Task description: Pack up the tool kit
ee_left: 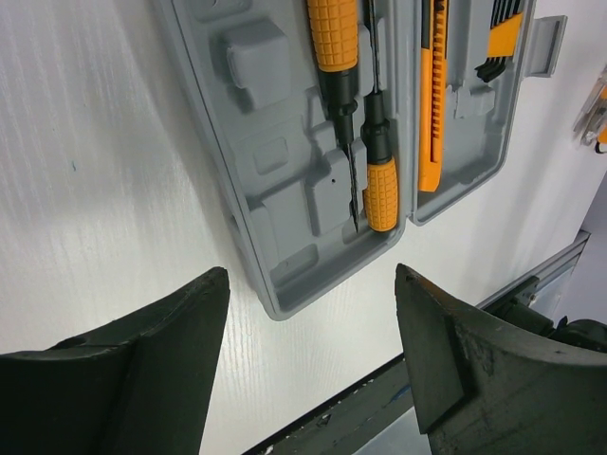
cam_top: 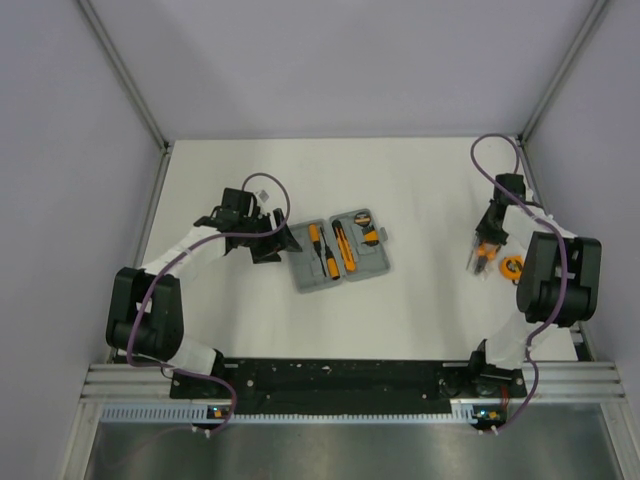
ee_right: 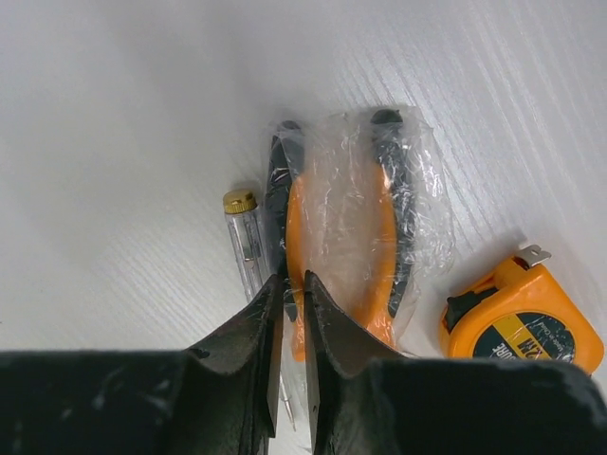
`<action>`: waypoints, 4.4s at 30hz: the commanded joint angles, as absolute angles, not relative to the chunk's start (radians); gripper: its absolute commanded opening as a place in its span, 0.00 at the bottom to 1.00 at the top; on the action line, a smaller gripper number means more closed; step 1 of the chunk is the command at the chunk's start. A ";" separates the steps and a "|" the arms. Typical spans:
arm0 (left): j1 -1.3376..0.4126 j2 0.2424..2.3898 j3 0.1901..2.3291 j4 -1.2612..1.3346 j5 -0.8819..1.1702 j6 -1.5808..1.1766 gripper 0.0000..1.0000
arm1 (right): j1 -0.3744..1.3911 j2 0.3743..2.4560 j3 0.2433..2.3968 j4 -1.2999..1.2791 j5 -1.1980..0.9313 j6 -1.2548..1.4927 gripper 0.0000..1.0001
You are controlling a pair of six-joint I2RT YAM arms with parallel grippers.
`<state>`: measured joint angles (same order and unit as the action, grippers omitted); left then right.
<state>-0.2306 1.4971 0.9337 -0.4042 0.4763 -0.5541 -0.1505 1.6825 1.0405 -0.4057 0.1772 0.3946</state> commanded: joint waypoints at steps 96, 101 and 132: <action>-0.008 1.442 0.724 -0.189 0.446 -0.779 0.55 | 0.927 2.191 1.793 -0.433 0.166 0.587 0.26; -0.008 1.443 0.723 -0.189 0.448 -0.779 0.56 | 0.927 2.169 1.790 -0.433 0.150 0.598 0.32; -0.106 1.637 0.775 0.081 0.572 -0.807 0.64 | 0.890 2.052 1.626 -0.368 0.204 0.377 0.18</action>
<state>-0.0906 1.6123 0.7311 0.0166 0.5728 -0.8101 0.8951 2.0315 1.6238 -0.4038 0.2485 0.3988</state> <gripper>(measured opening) 0.642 0.195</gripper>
